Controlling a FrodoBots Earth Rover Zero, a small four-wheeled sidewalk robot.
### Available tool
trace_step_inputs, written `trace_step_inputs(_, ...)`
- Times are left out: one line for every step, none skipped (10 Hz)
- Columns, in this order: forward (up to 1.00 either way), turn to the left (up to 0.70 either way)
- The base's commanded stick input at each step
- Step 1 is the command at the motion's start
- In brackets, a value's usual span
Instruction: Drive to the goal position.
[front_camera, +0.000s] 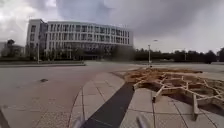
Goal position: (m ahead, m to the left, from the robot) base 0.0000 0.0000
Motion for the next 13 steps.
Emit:
trace_step_inputs(0.04, 0.0)
trace_step_inputs(0.04, 0.0)
trace_step_inputs(0.04, 0.0)
trace_step_inputs(0.04, 0.0)
trace_step_inputs(0.04, 0.0)
trace_step_inputs(0.04, 0.0)
trace_step_inputs(0.04, 0.0)
trace_step_inputs(0.04, 0.0)
trace_step_inputs(0.04, 0.0)
trace_step_inputs(0.04, 0.0)
trace_step_inputs(0.04, 0.0)
trace_step_inputs(0.04, 0.0)
trace_step_inputs(0.04, 0.0)
